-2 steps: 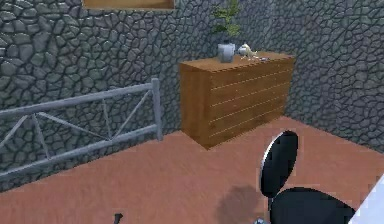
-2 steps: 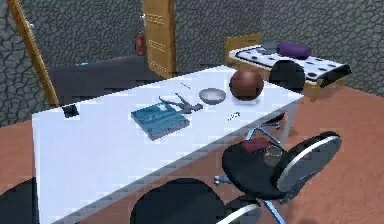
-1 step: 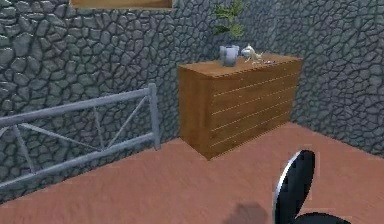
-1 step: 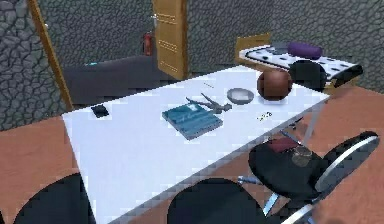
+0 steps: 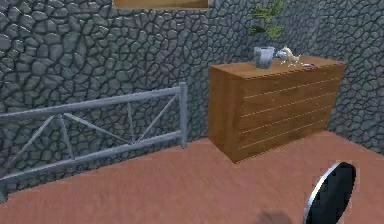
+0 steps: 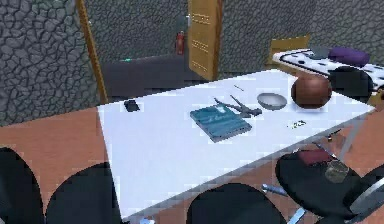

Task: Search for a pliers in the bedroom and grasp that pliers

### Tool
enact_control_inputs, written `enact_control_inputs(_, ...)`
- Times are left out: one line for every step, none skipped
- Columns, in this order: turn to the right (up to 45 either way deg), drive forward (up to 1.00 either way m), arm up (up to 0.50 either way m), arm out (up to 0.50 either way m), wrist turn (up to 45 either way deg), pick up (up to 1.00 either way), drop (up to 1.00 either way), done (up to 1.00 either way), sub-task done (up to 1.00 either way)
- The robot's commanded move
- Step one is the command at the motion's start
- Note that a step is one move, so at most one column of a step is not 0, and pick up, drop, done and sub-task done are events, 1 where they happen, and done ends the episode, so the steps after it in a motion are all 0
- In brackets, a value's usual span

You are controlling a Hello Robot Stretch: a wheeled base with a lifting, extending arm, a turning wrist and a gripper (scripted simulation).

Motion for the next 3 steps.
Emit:
enact_control_inputs(0.0,0.65,0.0,0.0,0.0,0.0,0.0,0.0,0.0)
enact_control_inputs(45.0,0.0,0.0,0.0,0.0,0.0,0.0,0.0,0.0)
enact_control_inputs(6.0,0.0,0.0,0.0,0.0,0.0,0.0,0.0,0.0)
